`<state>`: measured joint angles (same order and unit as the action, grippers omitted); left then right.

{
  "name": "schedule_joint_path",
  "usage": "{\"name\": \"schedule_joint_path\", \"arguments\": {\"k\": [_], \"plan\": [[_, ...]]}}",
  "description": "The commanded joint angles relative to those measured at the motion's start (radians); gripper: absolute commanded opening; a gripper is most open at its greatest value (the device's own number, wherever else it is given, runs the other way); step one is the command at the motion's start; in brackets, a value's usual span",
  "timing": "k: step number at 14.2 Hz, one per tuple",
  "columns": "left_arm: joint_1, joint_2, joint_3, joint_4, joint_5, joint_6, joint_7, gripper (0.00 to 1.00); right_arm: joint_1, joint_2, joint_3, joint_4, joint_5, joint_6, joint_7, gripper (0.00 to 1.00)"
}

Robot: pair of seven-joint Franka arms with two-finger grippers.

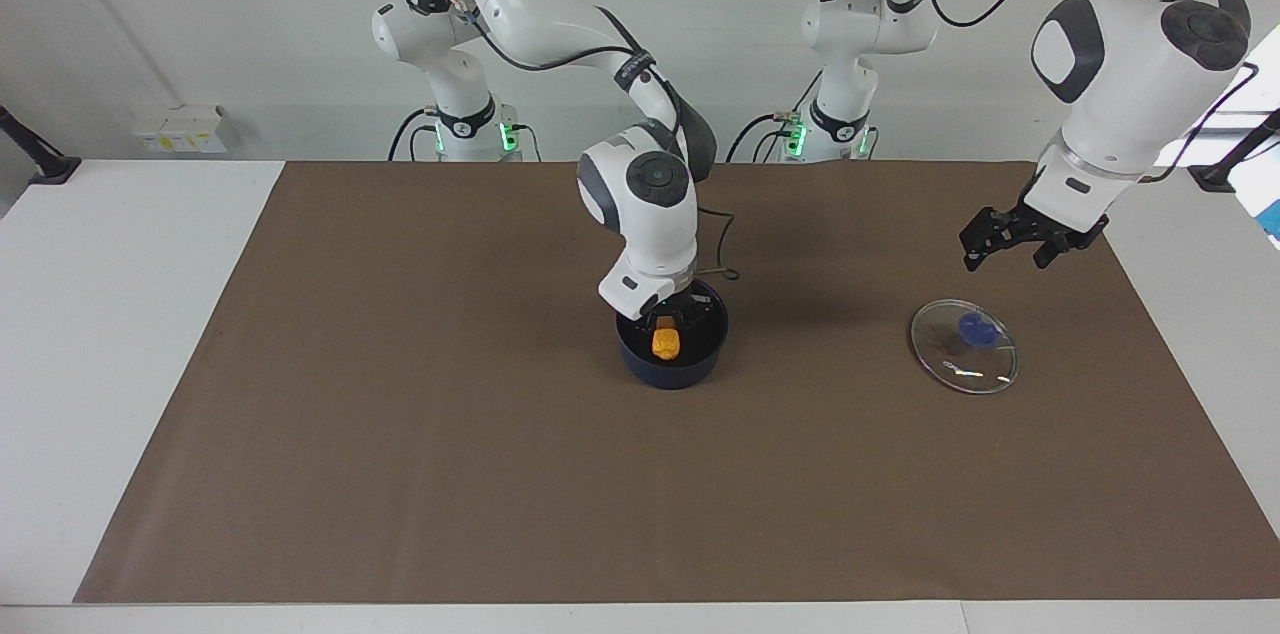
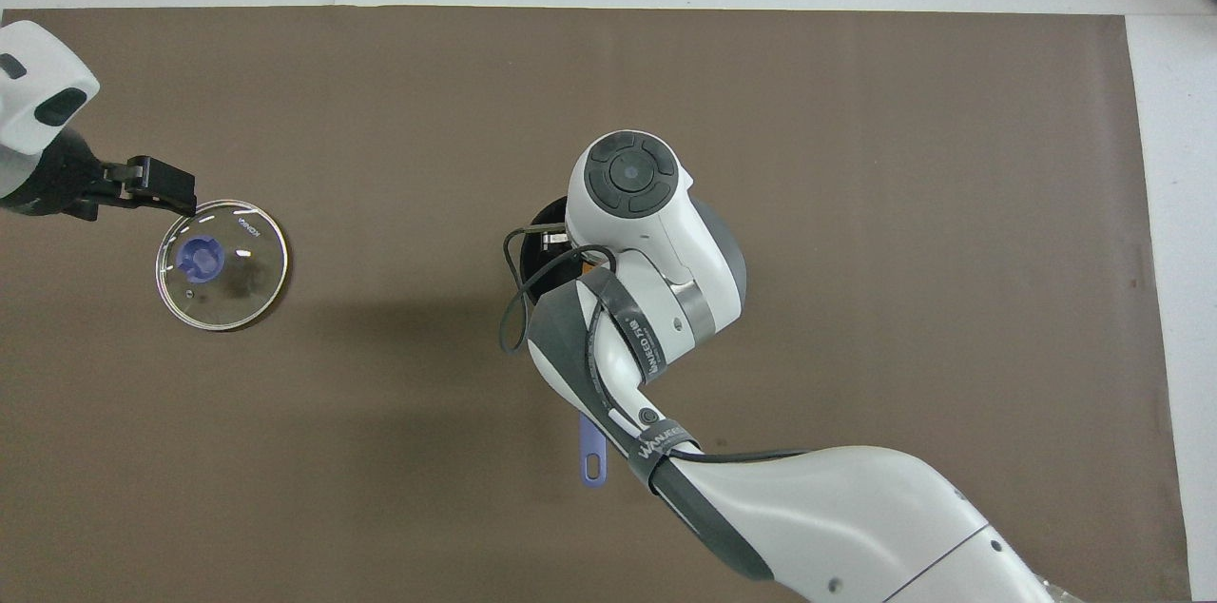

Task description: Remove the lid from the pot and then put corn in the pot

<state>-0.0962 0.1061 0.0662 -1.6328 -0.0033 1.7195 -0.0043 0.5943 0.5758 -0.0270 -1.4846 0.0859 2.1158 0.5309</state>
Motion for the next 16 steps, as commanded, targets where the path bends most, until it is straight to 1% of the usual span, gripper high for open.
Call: {"name": "schedule_joint_path", "arguments": {"k": [1, 3, 4, 5, 6, 7, 9, 11, 13, 15, 16], "plan": [[0.001, -0.023, 0.001, 0.034, 0.012, -0.078, -0.002, 1.0, 0.001, 0.003, 0.005, -0.02, 0.053, 0.046, -0.046, 0.24], [0.009, -0.026, 0.004, 0.079, 0.016, -0.144, 0.001, 1.0, 0.002, 0.001, 0.005, -0.032, 0.054, 0.047, -0.052, 0.36], [0.009, -0.029, 0.009, 0.093, 0.016, -0.162, 0.003, 1.0, -0.002, 0.001, 0.005, -0.032, 0.054, 0.046, -0.074, 0.44], [0.01, -0.04, 0.015, 0.096, 0.014, -0.173, 0.013, 1.0, -0.001, 0.001, 0.005, -0.034, 0.054, 0.046, -0.078, 0.59], [0.012, -0.048, 0.017, 0.093, 0.011, -0.175, 0.033, 1.0, -0.001, -0.001, 0.004, -0.034, 0.051, 0.039, -0.081, 0.94], [0.026, -0.048, 0.018, 0.09, 0.009, -0.175, 0.052, 1.0, -0.002, -0.002, 0.004, -0.031, 0.037, 0.03, -0.08, 1.0], [0.038, -0.054, 0.017, 0.083, 0.009, -0.173, 0.06, 1.0, -0.007, -0.025, -0.002, -0.029, 0.037, 0.006, -0.08, 1.0], [0.038, -0.056, 0.015, 0.085, 0.009, -0.175, 0.058, 1.0, -0.013, -0.078, -0.013, -0.026, 0.035, -0.063, -0.078, 1.0], [0.038, -0.056, 0.014, 0.096, 0.011, -0.187, 0.056, 1.0, -0.036, -0.157, -0.03, -0.032, 0.026, -0.134, -0.081, 1.0], [0.038, -0.051, 0.004, 0.103, 0.011, -0.237, 0.055, 1.0, -0.088, -0.242, -0.03, -0.032, 0.002, -0.235, -0.107, 1.0], [0.035, -0.048, 0.001, 0.132, 0.011, -0.259, 0.055, 1.0, -0.114, -0.281, -0.03, -0.032, -0.009, -0.279, -0.136, 1.0]]}}
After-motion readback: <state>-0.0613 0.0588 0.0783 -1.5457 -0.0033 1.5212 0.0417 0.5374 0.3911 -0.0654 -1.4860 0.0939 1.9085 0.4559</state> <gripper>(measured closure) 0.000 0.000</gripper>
